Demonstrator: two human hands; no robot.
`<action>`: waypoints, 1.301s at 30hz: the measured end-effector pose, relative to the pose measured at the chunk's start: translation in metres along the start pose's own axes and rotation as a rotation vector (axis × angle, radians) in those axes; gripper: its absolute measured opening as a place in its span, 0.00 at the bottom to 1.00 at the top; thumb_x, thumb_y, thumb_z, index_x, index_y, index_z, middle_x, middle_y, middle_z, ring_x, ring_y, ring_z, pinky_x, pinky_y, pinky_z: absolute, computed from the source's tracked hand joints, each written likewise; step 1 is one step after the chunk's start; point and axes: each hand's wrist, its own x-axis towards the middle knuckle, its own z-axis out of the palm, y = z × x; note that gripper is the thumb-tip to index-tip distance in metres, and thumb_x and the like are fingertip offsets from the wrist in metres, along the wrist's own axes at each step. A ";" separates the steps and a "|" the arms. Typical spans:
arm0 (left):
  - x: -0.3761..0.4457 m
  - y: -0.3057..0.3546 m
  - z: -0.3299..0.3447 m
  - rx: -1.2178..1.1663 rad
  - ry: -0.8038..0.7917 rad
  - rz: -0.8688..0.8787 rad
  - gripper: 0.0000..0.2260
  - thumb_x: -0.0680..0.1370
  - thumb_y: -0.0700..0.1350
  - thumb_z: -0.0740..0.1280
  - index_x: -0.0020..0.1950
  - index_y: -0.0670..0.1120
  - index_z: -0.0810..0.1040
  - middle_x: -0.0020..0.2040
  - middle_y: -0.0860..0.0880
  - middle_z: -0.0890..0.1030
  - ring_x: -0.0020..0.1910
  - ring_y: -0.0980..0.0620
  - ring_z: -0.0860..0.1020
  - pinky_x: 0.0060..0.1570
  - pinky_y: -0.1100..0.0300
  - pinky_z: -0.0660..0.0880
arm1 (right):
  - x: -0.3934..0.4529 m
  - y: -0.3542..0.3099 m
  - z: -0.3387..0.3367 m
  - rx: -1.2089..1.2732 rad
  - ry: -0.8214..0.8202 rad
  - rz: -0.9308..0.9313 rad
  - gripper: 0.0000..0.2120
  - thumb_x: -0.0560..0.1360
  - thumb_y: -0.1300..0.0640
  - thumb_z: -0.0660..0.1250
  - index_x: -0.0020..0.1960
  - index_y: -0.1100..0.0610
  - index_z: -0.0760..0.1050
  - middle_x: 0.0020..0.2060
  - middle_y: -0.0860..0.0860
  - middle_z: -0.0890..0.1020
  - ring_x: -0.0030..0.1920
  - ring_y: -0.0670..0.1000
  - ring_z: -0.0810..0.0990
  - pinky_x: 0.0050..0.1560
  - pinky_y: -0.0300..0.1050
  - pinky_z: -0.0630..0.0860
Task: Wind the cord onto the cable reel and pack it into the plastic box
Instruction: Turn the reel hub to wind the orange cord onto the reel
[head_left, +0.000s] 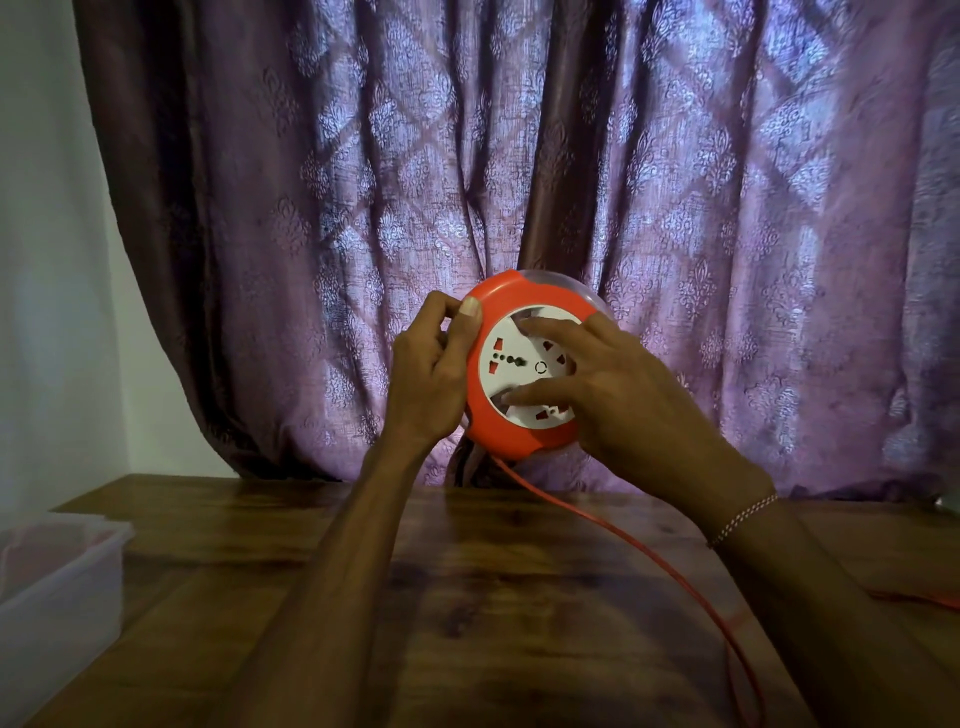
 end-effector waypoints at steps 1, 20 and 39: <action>0.000 0.001 0.000 -0.002 -0.002 0.004 0.12 0.83 0.57 0.59 0.42 0.54 0.71 0.33 0.41 0.77 0.27 0.51 0.75 0.27 0.46 0.70 | 0.000 -0.002 0.000 -0.015 -0.005 0.012 0.23 0.72 0.55 0.53 0.54 0.43 0.84 0.67 0.55 0.75 0.62 0.60 0.74 0.52 0.54 0.74; 0.000 -0.001 0.003 -0.029 0.001 0.001 0.12 0.83 0.55 0.60 0.42 0.53 0.71 0.29 0.50 0.76 0.26 0.56 0.72 0.26 0.47 0.69 | -0.001 -0.012 0.000 -0.107 0.068 0.328 0.27 0.69 0.35 0.63 0.67 0.37 0.72 0.44 0.53 0.80 0.46 0.56 0.78 0.47 0.52 0.67; 0.000 0.000 0.002 -0.009 -0.015 0.007 0.13 0.82 0.58 0.59 0.42 0.53 0.71 0.33 0.39 0.77 0.31 0.42 0.77 0.30 0.43 0.72 | 0.000 0.000 -0.006 0.066 0.078 0.073 0.15 0.71 0.58 0.61 0.49 0.46 0.84 0.58 0.52 0.79 0.55 0.58 0.74 0.49 0.55 0.73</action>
